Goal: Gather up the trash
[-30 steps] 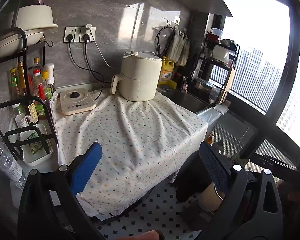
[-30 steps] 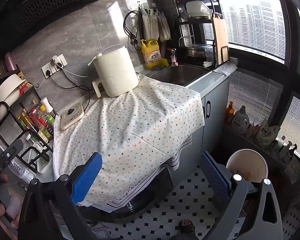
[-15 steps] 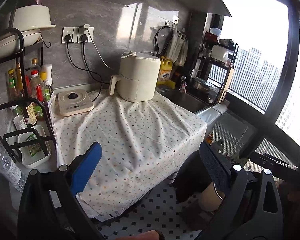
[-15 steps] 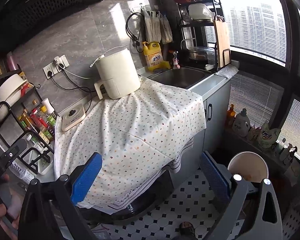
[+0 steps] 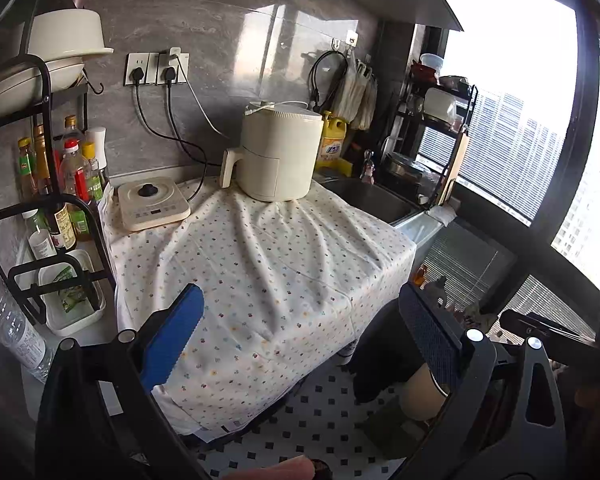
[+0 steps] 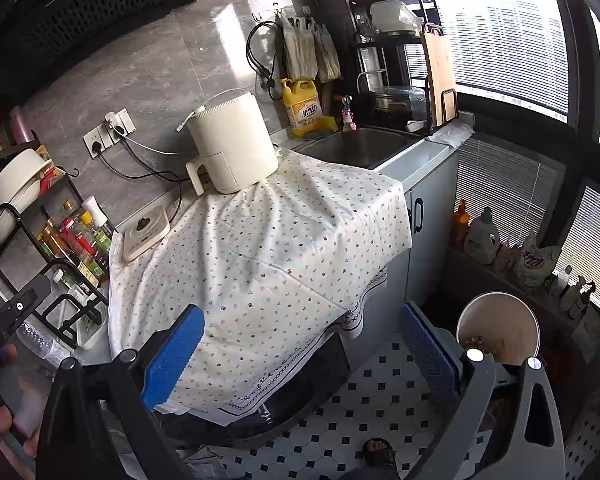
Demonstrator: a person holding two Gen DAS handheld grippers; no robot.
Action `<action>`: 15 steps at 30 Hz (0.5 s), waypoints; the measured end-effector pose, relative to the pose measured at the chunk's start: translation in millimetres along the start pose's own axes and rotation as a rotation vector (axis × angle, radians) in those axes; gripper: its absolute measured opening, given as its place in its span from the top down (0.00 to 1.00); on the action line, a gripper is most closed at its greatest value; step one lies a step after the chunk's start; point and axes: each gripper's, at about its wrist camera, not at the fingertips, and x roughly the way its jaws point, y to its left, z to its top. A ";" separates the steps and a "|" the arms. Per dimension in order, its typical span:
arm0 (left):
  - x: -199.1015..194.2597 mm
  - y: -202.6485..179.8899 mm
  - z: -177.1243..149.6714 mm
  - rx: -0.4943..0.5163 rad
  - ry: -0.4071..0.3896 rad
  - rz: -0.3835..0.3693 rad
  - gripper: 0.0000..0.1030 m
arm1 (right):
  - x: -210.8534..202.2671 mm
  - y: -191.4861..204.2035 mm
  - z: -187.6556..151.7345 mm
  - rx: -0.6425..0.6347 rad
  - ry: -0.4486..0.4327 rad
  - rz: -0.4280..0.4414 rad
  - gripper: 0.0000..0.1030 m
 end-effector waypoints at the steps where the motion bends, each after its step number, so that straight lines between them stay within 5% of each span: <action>1: -0.1 0.2 0.1 -0.001 0.000 0.000 0.06 | -0.1 -0.7 0.1 0.002 0.000 0.001 0.08; 15: 0.0 -1.2 0.5 0.003 0.000 0.002 0.06 | 3.1 1.2 -0.6 0.000 -0.003 -0.016 0.08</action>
